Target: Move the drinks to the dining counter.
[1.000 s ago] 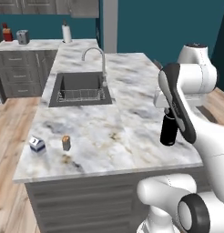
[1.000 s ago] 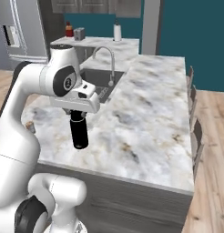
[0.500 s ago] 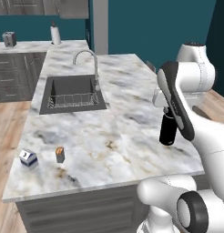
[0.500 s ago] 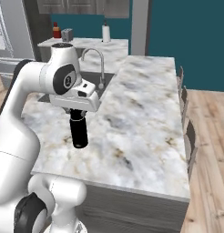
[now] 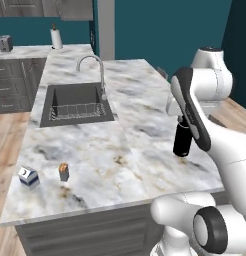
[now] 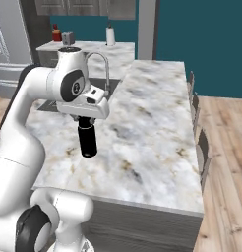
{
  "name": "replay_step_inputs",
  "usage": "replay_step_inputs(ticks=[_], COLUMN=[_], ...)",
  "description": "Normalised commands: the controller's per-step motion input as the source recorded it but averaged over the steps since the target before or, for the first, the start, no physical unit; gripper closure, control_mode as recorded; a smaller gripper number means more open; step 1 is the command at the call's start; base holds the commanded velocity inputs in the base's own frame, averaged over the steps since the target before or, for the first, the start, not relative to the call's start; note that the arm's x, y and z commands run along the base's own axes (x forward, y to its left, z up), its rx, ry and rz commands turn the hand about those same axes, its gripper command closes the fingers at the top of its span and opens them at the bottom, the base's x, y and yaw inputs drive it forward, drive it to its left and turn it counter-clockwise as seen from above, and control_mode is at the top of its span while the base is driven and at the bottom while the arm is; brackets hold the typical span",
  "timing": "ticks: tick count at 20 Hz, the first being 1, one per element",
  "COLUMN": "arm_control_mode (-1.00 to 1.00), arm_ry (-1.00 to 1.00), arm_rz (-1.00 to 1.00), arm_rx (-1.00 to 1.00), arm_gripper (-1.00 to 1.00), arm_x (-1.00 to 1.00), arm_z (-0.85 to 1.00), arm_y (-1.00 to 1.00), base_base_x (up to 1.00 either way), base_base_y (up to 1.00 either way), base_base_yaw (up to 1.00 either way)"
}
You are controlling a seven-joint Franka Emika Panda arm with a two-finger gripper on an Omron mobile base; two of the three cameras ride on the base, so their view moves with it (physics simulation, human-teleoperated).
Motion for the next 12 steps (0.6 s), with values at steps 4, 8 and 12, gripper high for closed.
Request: replay_step_inputs(ticks=[4,8,12], arm_control_mode=[-1.00,-1.00,-1.00], arm_ry=[-0.02,0.00,0.00], arm_rz=[0.00,0.00,0.00], arm_rx=[0.00,0.00,0.00], arm_gripper=[1.00,1.00,1.00], arm_x=[0.79,0.70,0.54], arm_z=[-0.15,-0.27,-0.32], arm_y=[0.00,0.00,0.00], base_base_x=[0.00,0.00,0.00], base_base_y=[0.00,0.00,0.00], base_base_yaw=[0.00,0.00,0.00])
